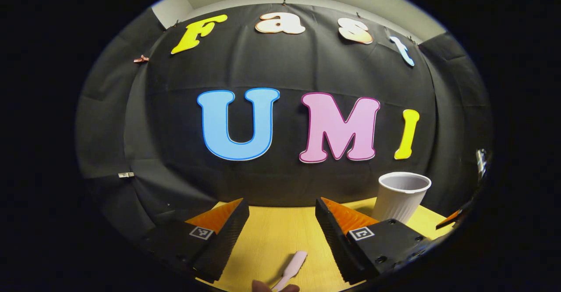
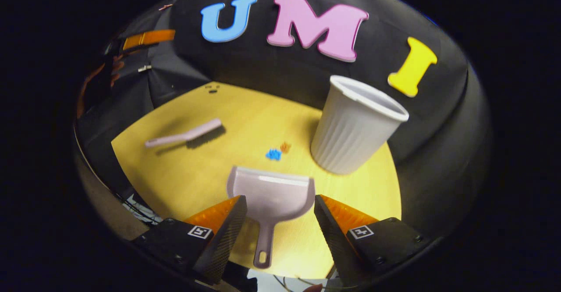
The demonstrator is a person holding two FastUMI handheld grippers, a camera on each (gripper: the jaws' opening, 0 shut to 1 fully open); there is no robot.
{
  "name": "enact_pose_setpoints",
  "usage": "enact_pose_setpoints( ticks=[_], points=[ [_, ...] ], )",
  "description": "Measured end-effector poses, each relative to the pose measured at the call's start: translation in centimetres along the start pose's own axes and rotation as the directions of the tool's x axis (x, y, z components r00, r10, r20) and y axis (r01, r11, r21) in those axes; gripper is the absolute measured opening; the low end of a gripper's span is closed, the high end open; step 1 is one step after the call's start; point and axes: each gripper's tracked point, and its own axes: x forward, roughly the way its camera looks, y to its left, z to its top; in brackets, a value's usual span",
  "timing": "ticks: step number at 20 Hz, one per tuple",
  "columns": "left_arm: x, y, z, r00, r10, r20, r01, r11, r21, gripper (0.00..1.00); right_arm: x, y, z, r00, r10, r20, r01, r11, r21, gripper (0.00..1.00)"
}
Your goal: Pick up the small broom and dustpan from the desktop, sweep the trash into the dustpan with the broom, and then empty the trash into the garbage bin.
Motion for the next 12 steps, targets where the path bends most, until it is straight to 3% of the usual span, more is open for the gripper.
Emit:
enact_pose_setpoints(
  ticks=[6, 12],
  points=[
    [-0.9, -0.4, -0.7, 1.0, 0.0, -0.013, 0.001, 1.0, 0.031, 0.96, 4.4, 0.5, -8.9, 0.969, 0.02, -0.248, 0.001, 0.996, 0.085, 0.95],
    [-1.8, 0.4, -1.6, 0.999, 0.019, -0.036, -0.018, 0.999, 0.043, 0.96, 7.9, 1.7, -10.9, 0.924, 0.055, -0.378, 0.012, 0.985, 0.173, 0.93]
  ],
)
